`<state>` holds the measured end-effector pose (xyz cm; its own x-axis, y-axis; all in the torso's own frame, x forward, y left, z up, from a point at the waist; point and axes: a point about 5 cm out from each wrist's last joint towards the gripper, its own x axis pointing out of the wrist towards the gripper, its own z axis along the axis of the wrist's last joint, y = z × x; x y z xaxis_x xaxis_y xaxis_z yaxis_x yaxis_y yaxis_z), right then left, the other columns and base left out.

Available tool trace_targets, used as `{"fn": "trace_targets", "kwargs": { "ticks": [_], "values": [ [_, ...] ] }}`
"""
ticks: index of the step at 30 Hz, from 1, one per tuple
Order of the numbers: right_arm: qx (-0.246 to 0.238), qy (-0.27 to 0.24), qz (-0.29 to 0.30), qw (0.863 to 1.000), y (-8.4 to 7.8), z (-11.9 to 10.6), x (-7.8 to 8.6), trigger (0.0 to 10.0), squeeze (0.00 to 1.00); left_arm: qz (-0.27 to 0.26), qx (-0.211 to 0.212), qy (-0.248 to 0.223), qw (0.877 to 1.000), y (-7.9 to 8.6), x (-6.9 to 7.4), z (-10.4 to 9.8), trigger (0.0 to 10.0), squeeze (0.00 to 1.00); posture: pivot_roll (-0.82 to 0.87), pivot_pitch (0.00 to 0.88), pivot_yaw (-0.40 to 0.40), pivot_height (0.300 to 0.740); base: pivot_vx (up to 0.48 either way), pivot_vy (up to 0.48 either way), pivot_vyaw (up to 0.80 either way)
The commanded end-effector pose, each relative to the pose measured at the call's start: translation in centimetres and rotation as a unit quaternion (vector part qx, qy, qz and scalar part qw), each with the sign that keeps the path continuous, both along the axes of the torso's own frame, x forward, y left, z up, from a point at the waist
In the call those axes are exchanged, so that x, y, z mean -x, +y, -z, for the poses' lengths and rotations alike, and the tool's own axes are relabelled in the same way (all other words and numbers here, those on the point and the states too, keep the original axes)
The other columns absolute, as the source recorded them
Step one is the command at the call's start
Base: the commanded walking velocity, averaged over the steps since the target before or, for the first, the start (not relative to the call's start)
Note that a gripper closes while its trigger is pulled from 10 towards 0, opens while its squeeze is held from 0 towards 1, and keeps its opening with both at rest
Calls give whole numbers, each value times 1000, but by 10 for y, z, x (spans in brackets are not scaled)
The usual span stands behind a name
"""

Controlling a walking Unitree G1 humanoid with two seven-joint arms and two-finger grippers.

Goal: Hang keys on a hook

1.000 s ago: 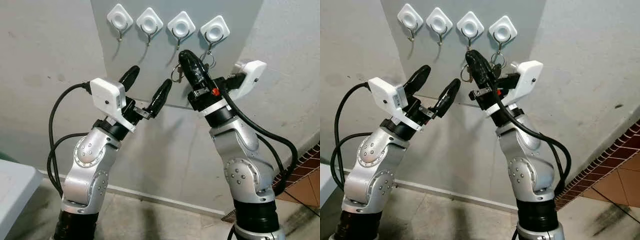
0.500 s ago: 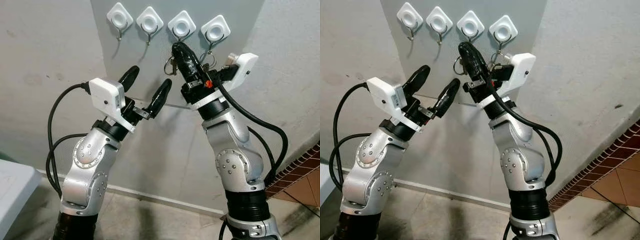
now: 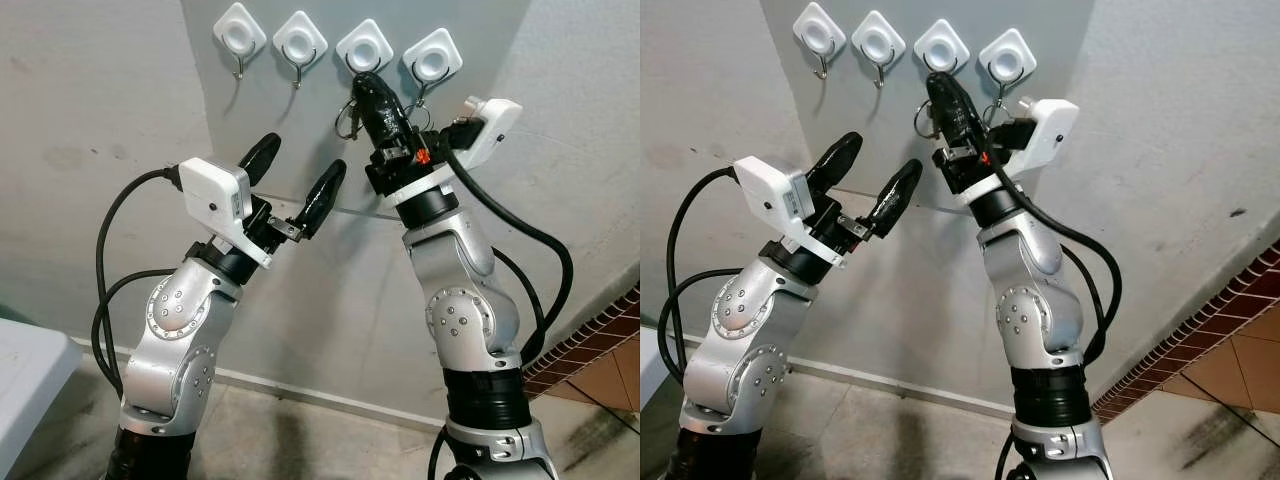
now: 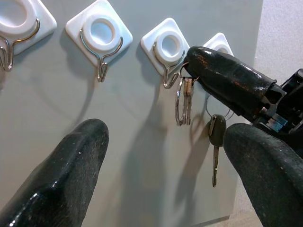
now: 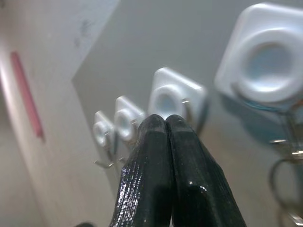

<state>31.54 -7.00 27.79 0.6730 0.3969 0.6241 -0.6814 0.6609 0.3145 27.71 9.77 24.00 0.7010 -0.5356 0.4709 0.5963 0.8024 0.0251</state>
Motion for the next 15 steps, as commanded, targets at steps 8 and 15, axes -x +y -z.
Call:
{"fn": "trace_targets", "kwargs": {
  "ticks": [8,15],
  "values": [
    [-11,1,0,1000,1,-3,-2,10000,0,4,1,-6,1000,-2,4,-4,10000,0,163,105,-32,740,0,0,0],
    [-8,-8,-15,1000,3,-3,1,10000,0,4,2,-5,1000,-1,4,-4,10000,0,162,107,-33,740,0,0,0]
  ]
}}
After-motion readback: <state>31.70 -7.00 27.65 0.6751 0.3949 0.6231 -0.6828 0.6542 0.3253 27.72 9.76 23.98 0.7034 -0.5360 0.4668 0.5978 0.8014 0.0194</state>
